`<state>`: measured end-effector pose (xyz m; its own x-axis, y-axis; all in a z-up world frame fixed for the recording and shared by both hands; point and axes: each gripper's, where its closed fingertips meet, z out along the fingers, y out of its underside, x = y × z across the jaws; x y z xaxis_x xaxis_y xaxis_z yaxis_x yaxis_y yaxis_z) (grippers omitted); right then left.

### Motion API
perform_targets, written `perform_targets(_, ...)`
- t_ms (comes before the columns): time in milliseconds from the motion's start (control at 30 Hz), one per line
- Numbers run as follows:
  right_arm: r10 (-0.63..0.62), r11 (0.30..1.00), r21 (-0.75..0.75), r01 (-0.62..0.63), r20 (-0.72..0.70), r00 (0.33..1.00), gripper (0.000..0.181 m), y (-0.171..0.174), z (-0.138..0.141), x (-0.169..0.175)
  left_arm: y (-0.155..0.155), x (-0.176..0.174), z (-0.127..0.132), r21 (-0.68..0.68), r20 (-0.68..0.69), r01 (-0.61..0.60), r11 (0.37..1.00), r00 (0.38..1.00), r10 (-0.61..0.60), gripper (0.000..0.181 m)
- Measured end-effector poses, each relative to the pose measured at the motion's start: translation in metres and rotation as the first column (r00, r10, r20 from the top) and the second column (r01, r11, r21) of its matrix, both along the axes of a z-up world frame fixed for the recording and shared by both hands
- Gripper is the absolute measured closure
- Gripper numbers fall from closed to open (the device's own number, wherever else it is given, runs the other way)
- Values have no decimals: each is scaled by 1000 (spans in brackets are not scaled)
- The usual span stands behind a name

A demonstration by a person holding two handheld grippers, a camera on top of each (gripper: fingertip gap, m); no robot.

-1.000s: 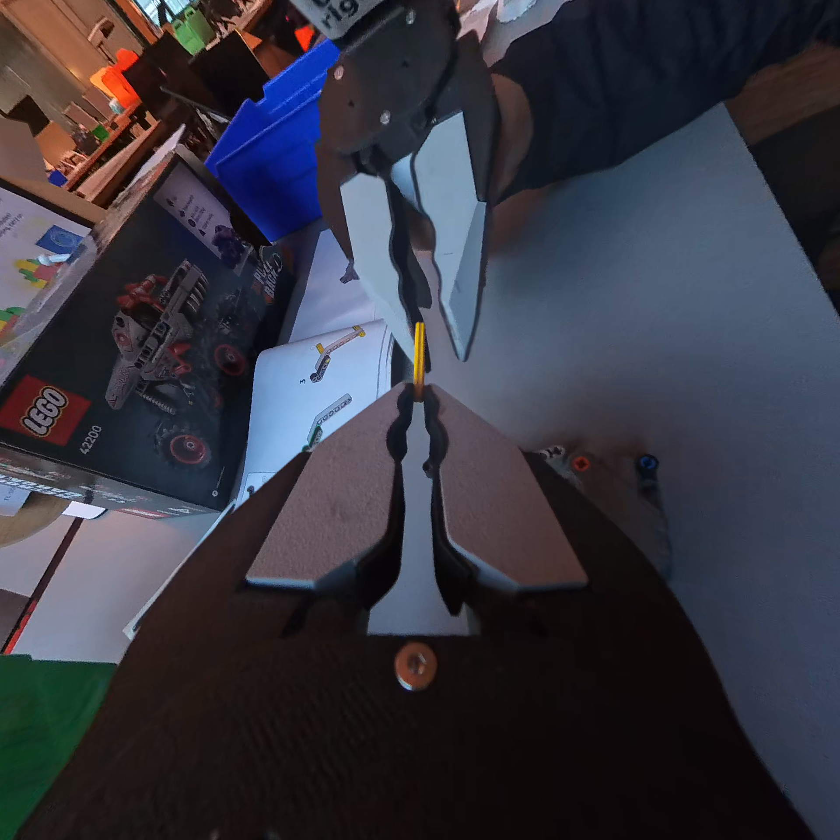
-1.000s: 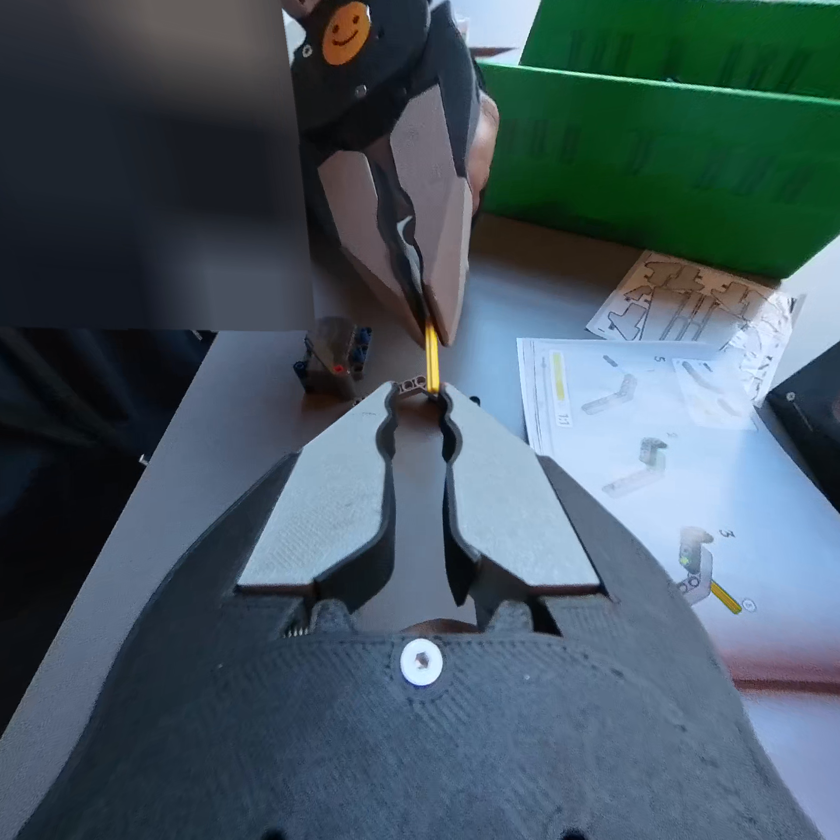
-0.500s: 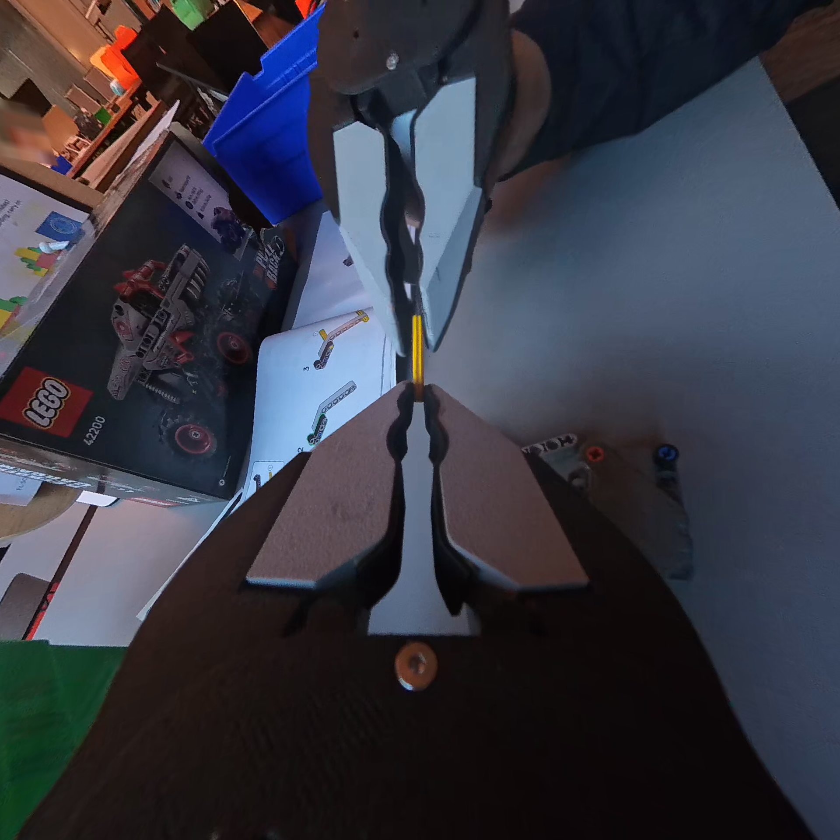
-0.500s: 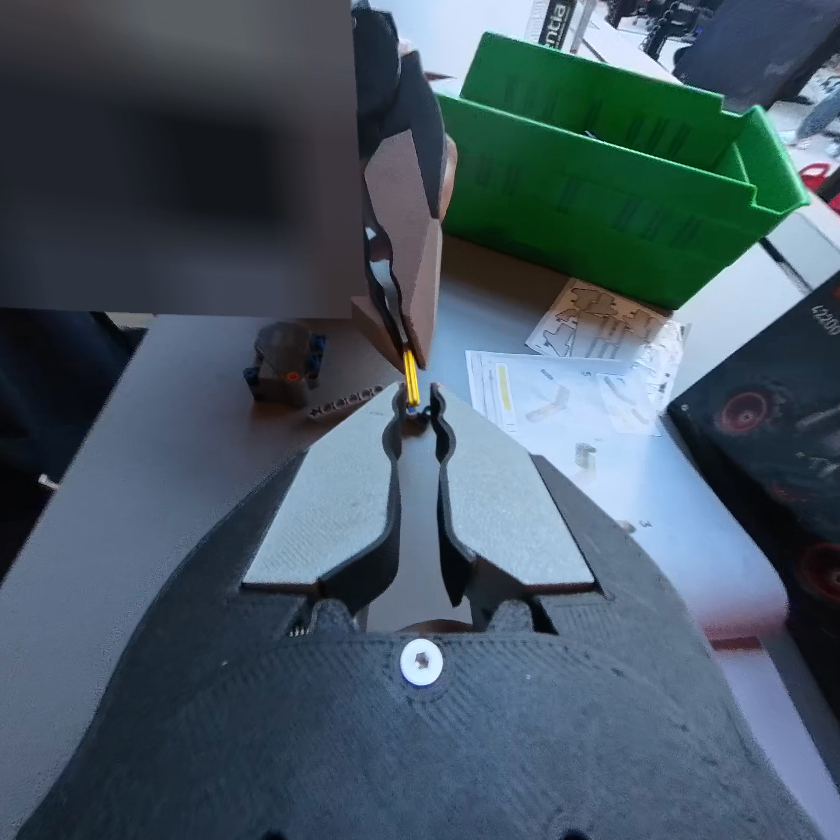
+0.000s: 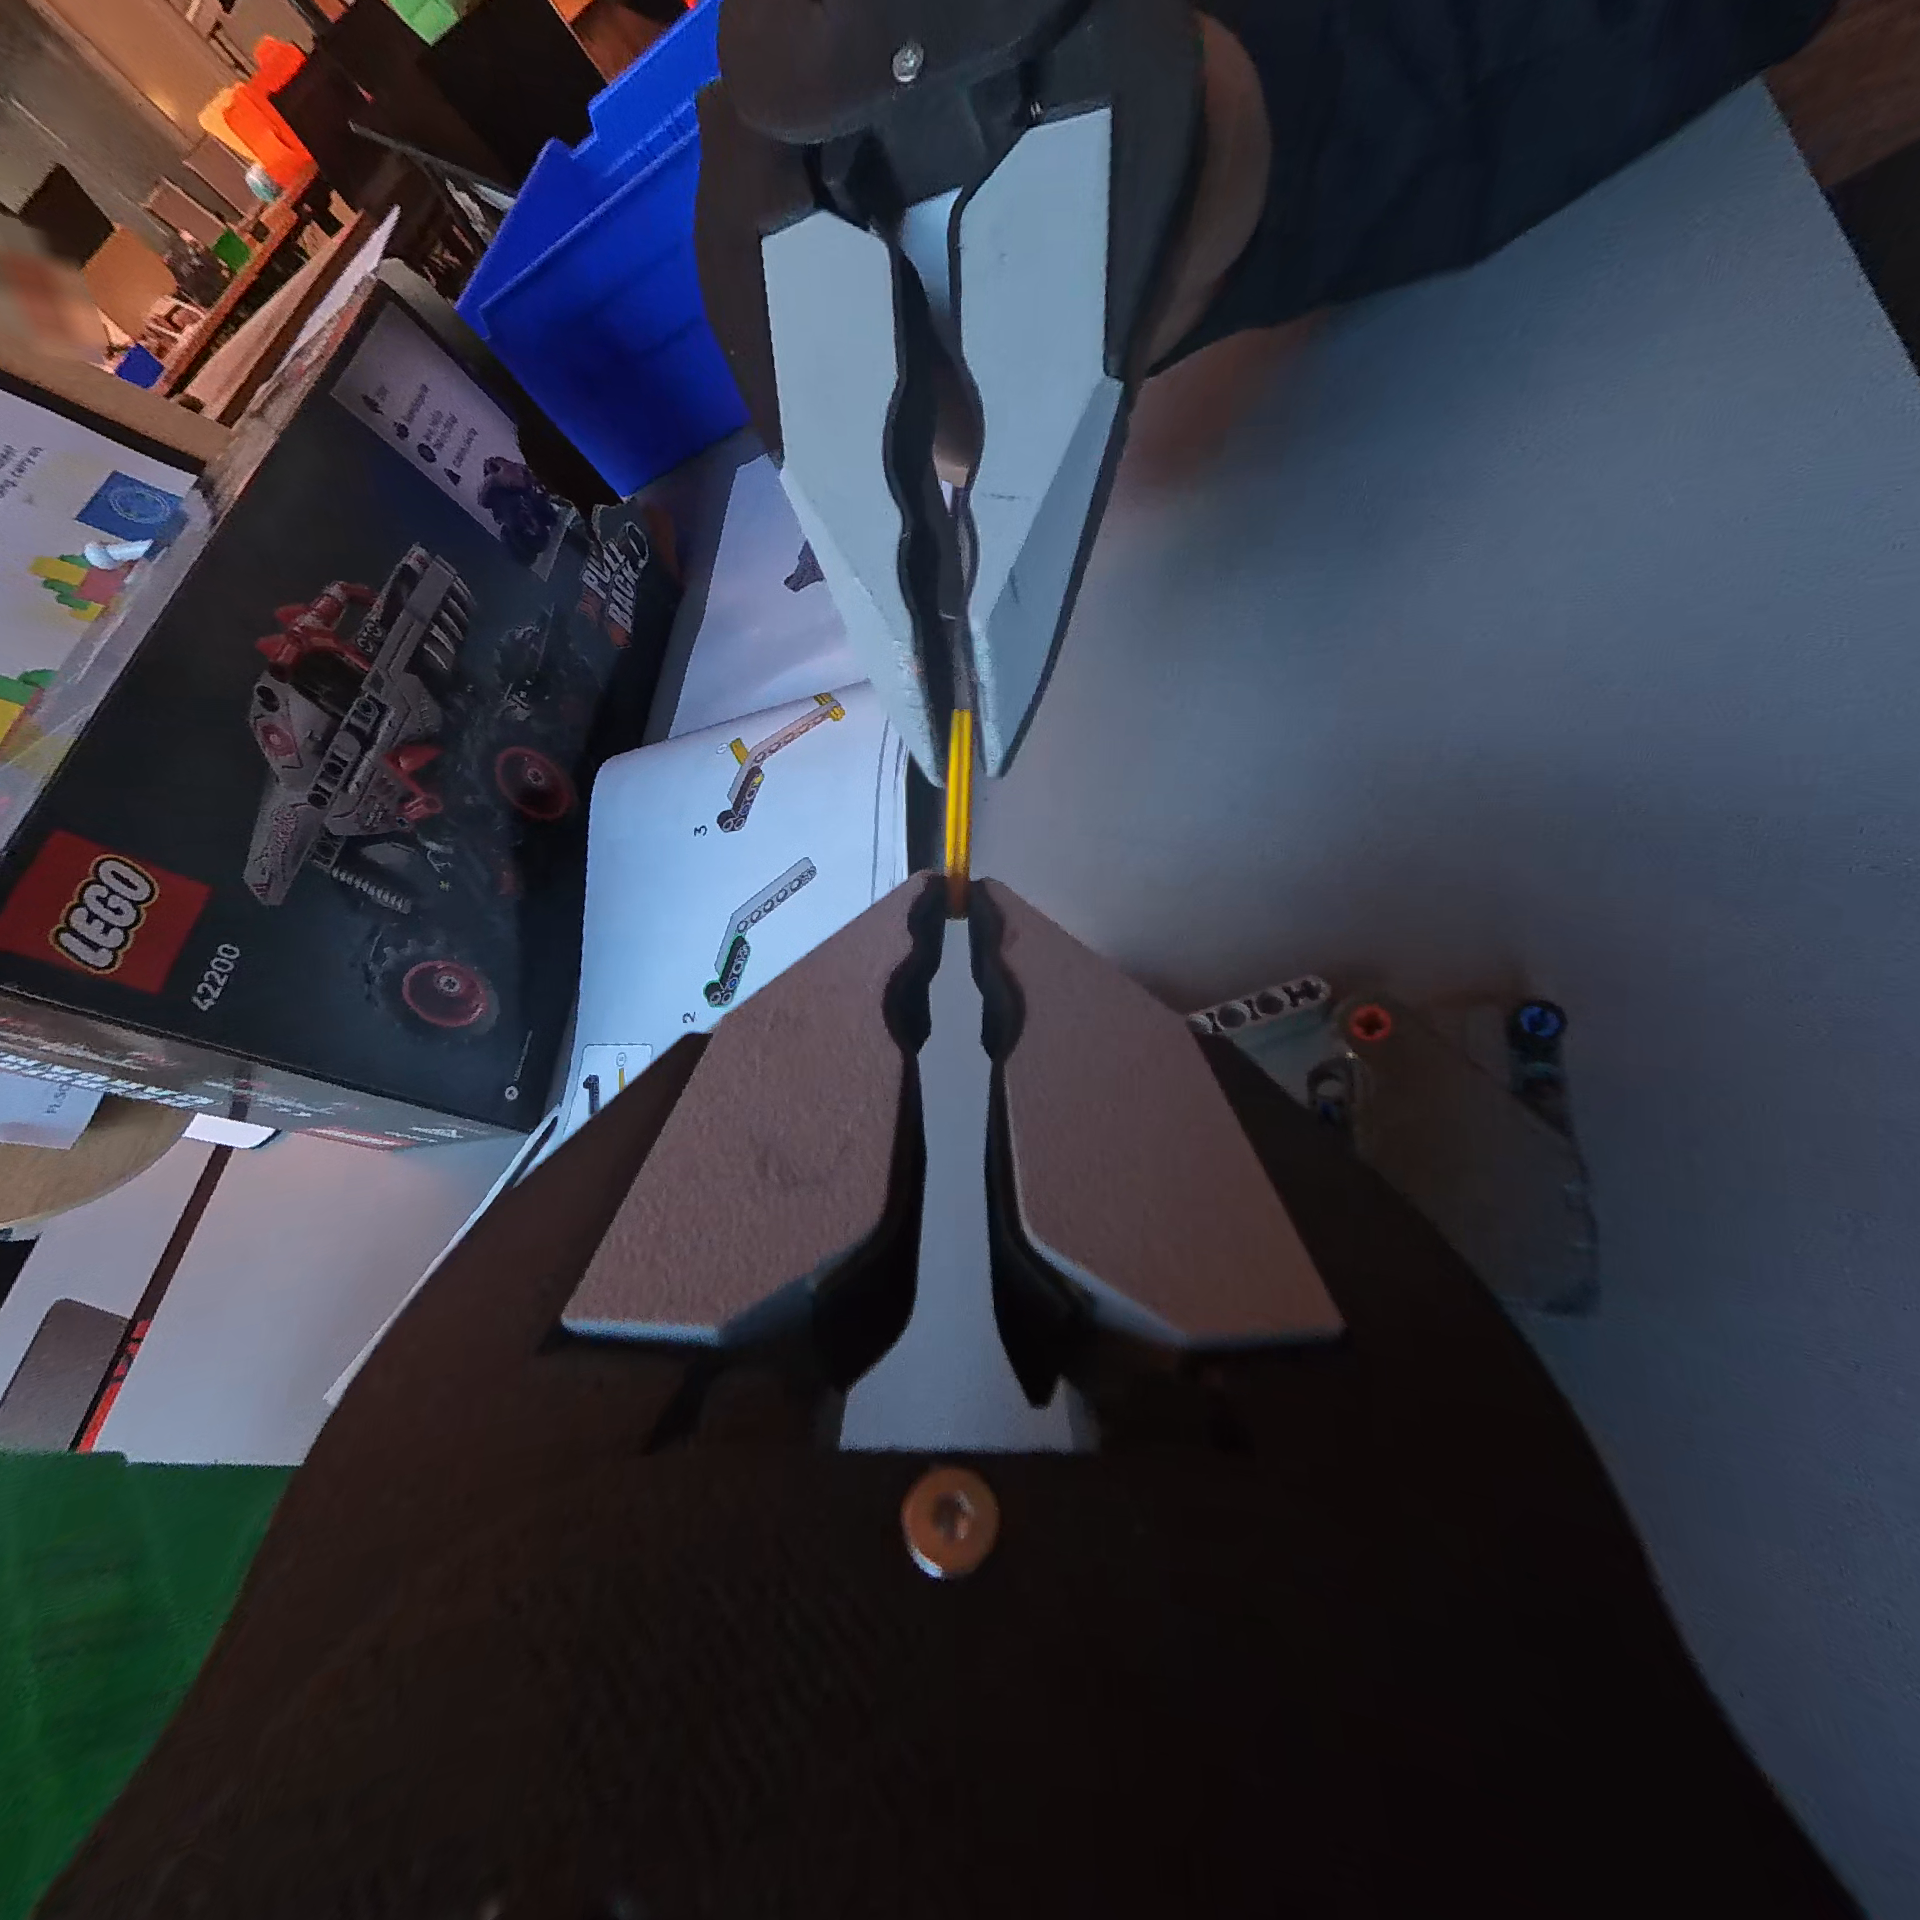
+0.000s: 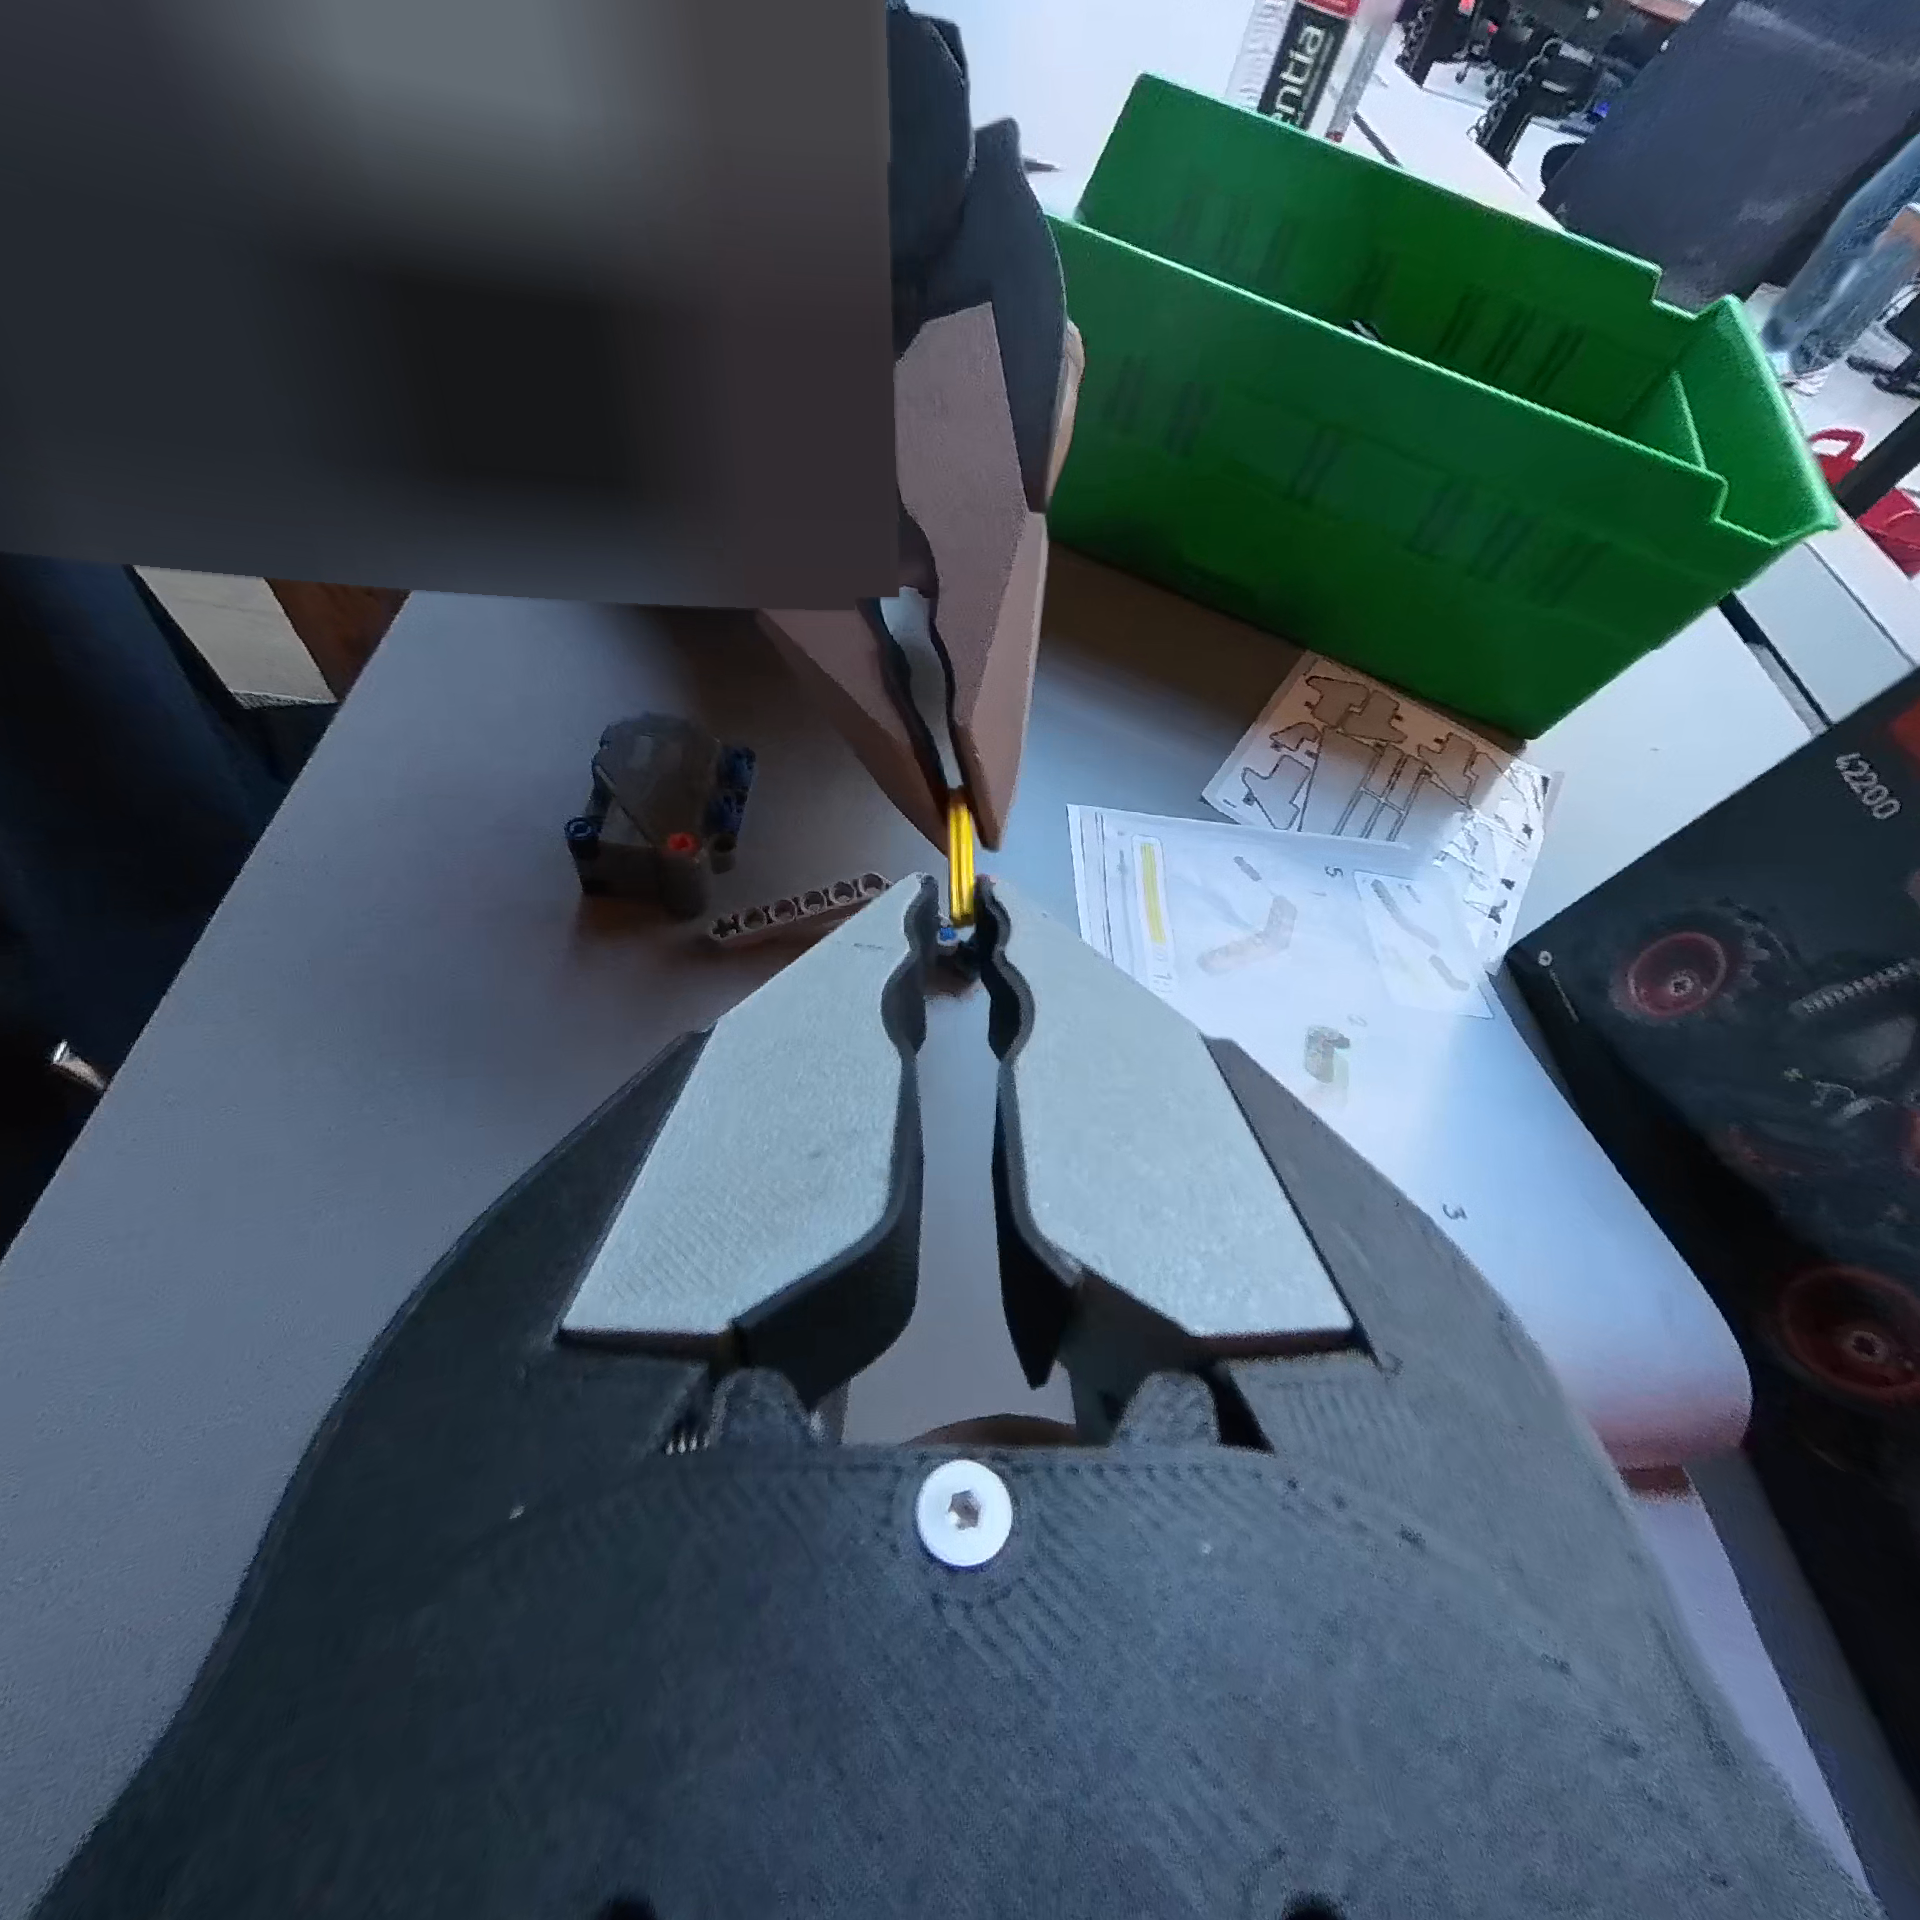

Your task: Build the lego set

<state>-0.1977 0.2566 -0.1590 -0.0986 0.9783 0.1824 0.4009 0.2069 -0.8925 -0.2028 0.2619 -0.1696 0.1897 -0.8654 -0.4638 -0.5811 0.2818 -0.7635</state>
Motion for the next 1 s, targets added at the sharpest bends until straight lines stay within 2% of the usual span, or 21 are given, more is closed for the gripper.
perform_targets(33,-3,1000,5,3,4,1000,180,0,0,0,0,0,-1,-3,-4,0,1000,1000,0,180)
perform_targets(333,-15,1000,-8,15,-11,1000,181,-1,3,-3,1,1,-6,-33,-12,-8,999,1000,7,180)
perform_targets(567,-14,999,-30,13,-29,999,180,-6,2,-12,2,1,-19,-38,-69,-20,999,997,17,180)
perform_targets(733,-37,999,26,37,-14,999,180,-4,2,-12,4,1,-17,-39,-60,-27,999,998,25,181)
perform_targets(1000,-38,999,23,37,20,999,177,-1,-4,-8,6,-1,-15,-27,-56,-34,999,998,33,180)
